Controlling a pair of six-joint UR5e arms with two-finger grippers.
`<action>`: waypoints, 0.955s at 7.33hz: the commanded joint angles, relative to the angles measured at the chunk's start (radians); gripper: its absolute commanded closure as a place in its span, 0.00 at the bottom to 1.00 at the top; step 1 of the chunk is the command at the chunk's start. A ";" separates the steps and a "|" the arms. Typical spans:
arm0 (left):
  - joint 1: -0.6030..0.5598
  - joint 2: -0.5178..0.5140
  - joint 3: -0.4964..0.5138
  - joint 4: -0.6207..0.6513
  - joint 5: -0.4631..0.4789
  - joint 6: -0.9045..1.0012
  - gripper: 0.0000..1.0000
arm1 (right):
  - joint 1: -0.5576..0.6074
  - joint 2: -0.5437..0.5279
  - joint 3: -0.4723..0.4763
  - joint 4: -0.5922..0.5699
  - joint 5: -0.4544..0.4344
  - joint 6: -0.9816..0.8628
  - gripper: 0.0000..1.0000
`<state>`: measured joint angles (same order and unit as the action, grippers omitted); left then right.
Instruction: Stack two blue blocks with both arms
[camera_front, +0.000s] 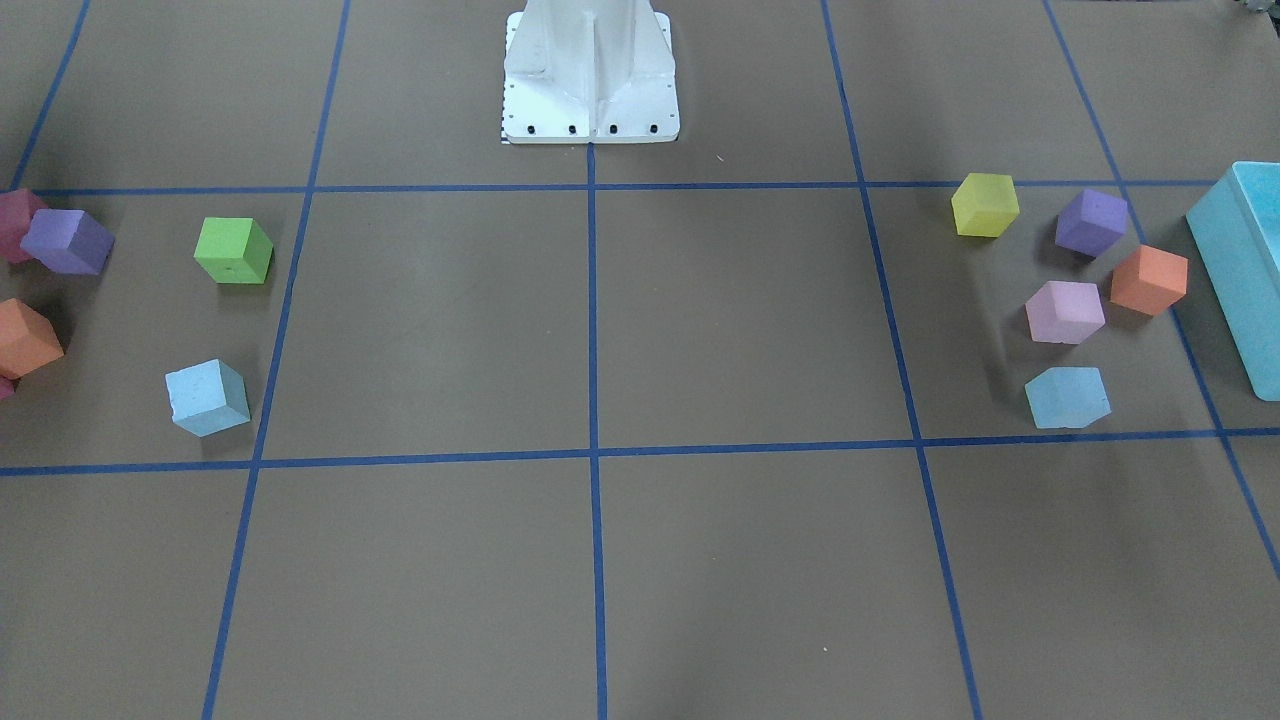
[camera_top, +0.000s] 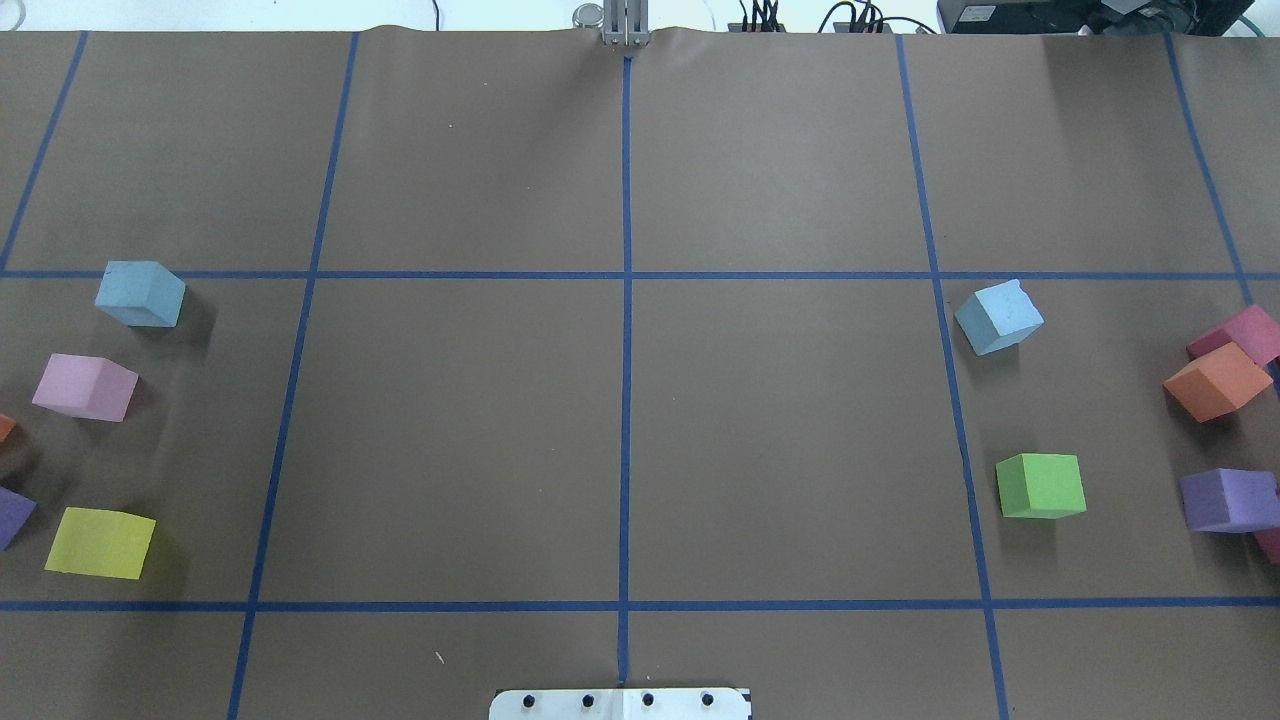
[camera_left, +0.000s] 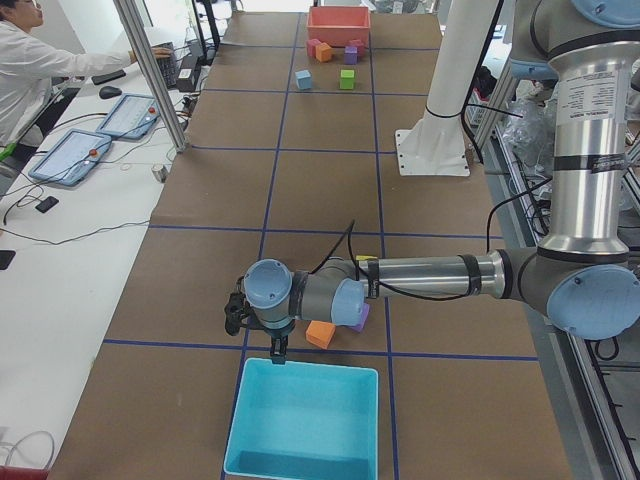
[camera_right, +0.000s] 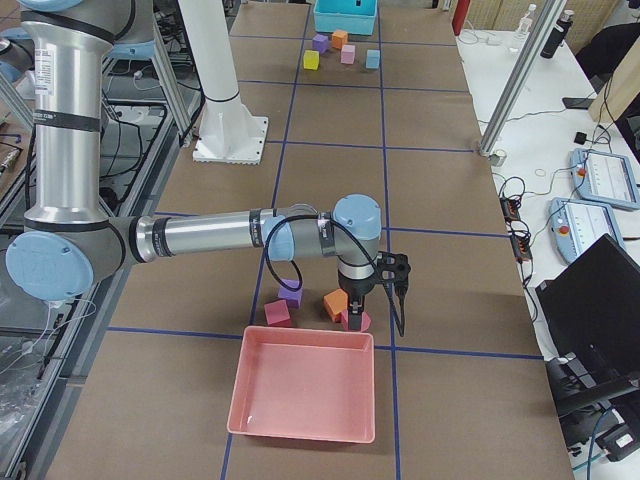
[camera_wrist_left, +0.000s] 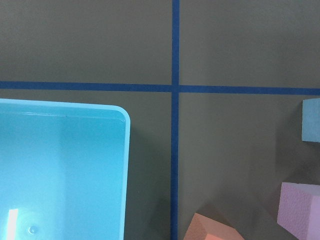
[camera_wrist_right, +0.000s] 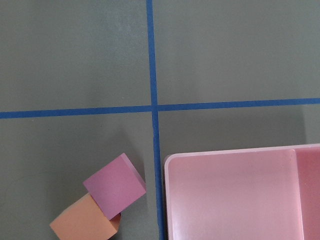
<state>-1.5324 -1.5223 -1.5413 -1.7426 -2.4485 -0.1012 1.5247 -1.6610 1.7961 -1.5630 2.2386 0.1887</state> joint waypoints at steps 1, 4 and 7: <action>0.000 0.001 0.000 0.000 0.002 -0.003 0.00 | 0.000 -0.003 0.002 0.003 0.041 -0.002 0.00; 0.014 -0.048 -0.066 0.000 0.003 -0.133 0.00 | -0.065 0.139 0.023 0.012 0.039 0.009 0.00; 0.162 -0.215 -0.065 0.002 0.003 -0.349 0.00 | -0.303 0.270 0.022 0.004 -0.065 0.049 0.00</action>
<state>-1.4416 -1.6680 -1.6063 -1.7413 -2.4474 -0.3465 1.3191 -1.4313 1.8170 -1.5584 2.2199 0.2184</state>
